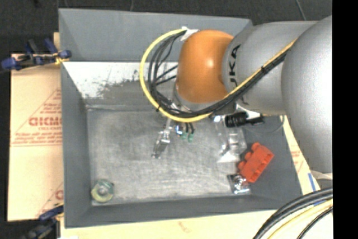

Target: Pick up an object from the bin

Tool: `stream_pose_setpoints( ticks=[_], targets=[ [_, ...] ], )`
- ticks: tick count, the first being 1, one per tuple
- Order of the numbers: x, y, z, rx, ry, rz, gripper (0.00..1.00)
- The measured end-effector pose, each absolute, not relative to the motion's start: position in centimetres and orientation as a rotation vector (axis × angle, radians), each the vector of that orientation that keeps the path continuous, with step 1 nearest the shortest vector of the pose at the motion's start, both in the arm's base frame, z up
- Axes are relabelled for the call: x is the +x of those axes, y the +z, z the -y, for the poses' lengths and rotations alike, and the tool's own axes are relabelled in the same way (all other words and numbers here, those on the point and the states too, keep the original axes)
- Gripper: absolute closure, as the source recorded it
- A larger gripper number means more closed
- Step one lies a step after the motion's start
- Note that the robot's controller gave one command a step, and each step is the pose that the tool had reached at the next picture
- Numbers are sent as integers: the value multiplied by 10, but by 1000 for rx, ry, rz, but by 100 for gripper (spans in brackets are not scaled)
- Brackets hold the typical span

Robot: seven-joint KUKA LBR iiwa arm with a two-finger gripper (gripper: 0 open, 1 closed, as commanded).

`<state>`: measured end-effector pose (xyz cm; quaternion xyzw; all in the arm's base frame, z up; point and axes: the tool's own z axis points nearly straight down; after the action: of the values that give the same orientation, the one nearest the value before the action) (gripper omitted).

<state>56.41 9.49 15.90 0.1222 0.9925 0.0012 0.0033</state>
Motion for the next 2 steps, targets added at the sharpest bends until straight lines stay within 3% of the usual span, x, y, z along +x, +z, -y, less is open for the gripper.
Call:
stream_pose_setpoints(
  ticks=[1, 2],
  targets=[
    [624, 154, -85, 209, -1, -3126, 0],
    [602, 77, -67, 921, 6, -2997, 0]
  ],
)
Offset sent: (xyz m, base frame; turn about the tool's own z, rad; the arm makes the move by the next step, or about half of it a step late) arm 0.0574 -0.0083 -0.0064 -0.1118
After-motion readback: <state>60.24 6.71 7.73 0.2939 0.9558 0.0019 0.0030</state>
